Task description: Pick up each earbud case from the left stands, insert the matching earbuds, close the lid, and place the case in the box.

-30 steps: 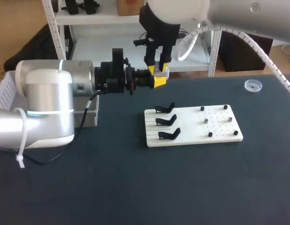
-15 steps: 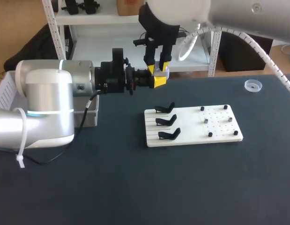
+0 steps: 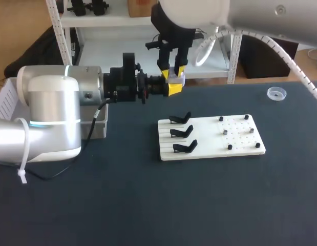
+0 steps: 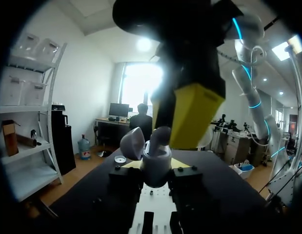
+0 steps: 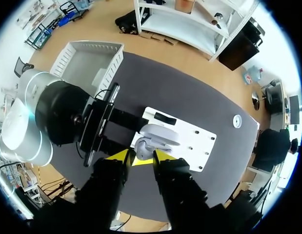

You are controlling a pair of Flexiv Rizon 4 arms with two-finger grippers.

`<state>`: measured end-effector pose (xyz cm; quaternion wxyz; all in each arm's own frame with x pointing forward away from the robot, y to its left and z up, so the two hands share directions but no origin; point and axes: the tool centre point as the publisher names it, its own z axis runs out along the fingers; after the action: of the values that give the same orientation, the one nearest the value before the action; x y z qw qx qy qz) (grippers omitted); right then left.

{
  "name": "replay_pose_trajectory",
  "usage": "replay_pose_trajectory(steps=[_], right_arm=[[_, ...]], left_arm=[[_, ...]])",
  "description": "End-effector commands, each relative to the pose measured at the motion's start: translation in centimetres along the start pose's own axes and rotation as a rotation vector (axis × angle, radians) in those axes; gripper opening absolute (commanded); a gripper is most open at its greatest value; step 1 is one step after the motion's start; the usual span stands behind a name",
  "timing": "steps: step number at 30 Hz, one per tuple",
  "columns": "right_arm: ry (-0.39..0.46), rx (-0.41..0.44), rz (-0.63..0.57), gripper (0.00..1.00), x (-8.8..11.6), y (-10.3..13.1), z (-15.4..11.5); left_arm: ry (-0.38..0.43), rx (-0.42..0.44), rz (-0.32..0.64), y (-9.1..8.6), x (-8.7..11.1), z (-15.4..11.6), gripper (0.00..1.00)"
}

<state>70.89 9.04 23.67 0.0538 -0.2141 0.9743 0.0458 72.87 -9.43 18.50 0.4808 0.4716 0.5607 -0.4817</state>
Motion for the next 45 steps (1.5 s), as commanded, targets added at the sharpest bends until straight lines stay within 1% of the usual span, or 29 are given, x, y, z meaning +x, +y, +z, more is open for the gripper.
replay_pose_trajectory(steps=[1,5,9,14,17,19,22,24,25,27,30,32,36,39,45], right_arm=[[-0.007,0.002,0.002,0.31,0.4,0.0,0.2],[-0.01,0.002,0.003,0.31,0.3,0.0,0.1],[-0.022,0.009,0.006,0.33,0.3,-0.3,-0.5],[-0.031,0.02,-0.005,0.34,0.6,-0.7,-1.2],[-0.046,0.018,0.013,0.34,0.3,-1.1,-1.5],[-0.071,0.003,0.037,0.34,-0.3,-1.4,-2.0],[-0.16,-0.019,0.098,0.35,-2.4,-2.3,-2.8],[-0.191,-0.024,0.123,0.35,-3.5,-2.6,-3.0],[-0.218,-0.02,0.142,0.35,-4.3,-3.0,-2.9],[-0.246,-0.021,0.159,0.37,-5.3,-3.5,-2.6],[-0.27,-0.024,0.189,0.37,-6.3,-4.0,-1.4],[-0.266,-0.039,0.216,0.36,-6.7,-4.4,-0.5],[-0.25,-0.038,0.246,0.35,-6.5,-4.7,0.8],[-0.237,-0.036,0.243,0.34,-5.7,-4.6,1.3],[-0.219,-0.045,0.233,0.34,-3.8,-4.1,1.4]], left_arm=[[-0.002,-0.006,0.001,-0.1,0.0,0.0,0.0],[-0.002,-0.006,0.001,-0.1,0.0,0.0,0.0],[-0.002,-0.006,0.001,-0.1,0.0,0.0,0.0],[-0.002,-0.006,0.001,-0.1,0.0,0.0,0.0],[-0.002,-0.006,0.001,-0.1,0.0,0.0,0.0],[-0.002,-0.006,0.001,-0.1,0.0,0.0,0.0],[-0.002,-0.006,0.001,-0.1,0.0,0.0,0.0],[-0.002,-0.006,0.001,-0.1,0.0,0.0,0.0],[-0.002,-0.006,0.001,-0.1,0.0,0.0,0.0],[-0.002,-0.006,0.001,-0.1,0.0,0.0,0.0],[-0.002,-0.006,0.001,-0.1,0.0,0.0,0.0],[-0.002,-0.006,0.001,-0.1,0.0,0.0,0.0],[-0.002,-0.006,0.001,-0.1,0.0,0.0,0.0],[-0.002,-0.006,0.001,-0.1,0.0,0.0,0.0],[-0.002,-0.006,0.001,-0.1,0.0,0.0,0.0]])
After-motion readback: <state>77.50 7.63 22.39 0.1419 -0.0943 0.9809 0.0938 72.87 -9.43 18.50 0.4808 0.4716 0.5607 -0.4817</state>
